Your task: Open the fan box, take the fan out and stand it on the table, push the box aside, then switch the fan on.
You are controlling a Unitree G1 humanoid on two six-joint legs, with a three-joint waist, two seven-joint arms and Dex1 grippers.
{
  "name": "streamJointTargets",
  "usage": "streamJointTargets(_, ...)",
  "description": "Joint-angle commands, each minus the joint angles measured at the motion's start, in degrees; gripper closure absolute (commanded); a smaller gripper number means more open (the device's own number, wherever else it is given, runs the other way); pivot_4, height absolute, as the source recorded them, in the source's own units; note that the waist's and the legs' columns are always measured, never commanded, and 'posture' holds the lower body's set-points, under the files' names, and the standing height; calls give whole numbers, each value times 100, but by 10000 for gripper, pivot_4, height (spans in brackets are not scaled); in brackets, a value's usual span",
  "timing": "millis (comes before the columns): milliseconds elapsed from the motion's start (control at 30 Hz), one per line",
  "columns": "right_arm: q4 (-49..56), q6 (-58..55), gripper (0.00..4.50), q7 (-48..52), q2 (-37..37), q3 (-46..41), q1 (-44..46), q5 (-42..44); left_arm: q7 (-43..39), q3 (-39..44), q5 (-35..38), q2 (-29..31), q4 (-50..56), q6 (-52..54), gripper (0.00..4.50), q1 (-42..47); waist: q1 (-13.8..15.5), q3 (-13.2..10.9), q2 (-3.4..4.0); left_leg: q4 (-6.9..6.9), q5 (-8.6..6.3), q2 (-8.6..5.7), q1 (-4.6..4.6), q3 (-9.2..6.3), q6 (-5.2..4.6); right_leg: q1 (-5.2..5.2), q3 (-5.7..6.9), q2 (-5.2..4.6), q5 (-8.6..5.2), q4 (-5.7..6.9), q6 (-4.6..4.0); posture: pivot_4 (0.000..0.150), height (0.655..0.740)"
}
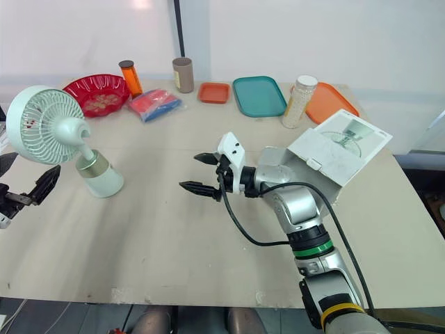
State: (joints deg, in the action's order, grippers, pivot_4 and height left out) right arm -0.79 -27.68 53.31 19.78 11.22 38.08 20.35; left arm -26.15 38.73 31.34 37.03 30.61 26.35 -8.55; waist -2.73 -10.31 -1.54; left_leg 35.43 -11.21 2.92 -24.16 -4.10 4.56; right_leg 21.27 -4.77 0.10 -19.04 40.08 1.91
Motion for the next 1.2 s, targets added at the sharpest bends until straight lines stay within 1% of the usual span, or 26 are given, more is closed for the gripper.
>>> streamJointTargets(33,235,104,229,-3,10,-8,28,-34,68,127,-27,58,144,-46,0,27,0,0,0,0,0,1,0,0,0,0,0,0,0,0,0,1500,7400)
streamJointTargets(267,256,113,229,31,-17,21,12,-52,184,260,0,-6,261,-50,0,-104,-1,0,0,0,0,0,0,0,0,0,0,-1,0,0,0,1500,7400)
streamJointTargets(333,233,128,229,30,-28,38,16,-76,228,248,-44,10,241,-71,0,-78,0,0,0,0,0,0,0,0,0,0,0,-1,0,0,0,1500,7400)
streamJointTargets(433,236,122,229,60,-33,53,8,-82,373,247,-146,119,29,-116,0,184,0,0,0,0,1,0,0,-1,1,0,1,0,0,0,0,1500,7400)
streamJointTargets(633,254,97,229,26,-36,60,-18,-92,160,177,-107,189,-136,-133,0,304,-3,0,0,-1,1,0,0,1,2,0,0,-1,0,-1,0,1500,7400)
streamJointTargets(1000,477,54,229,-51,31,102,-198,-160,3,-337,-332,288,-830,-373,0,1049,0,0,-1,-2,4,-2,-1,-1,7,0,2,-1,0,0,0,1500,7400)
streamJointTargets(1167,553,3,229,-90,46,85,-237,-152,-140,-374,-288,280,-920,-397,0,1096,-4,0,-1,-3,4,-1,-1,0,7,2,2,-1,0,0,0,1500,7400)
streamJointTargets(1200,570,-6,0,-99,48,88,-246,-150,-137,-364,-278,260,-947,-408,5094,1124,-4,0,-1,-2,4,0,-1,-1,7,2,2,-1,0,1,0,1500,7400)
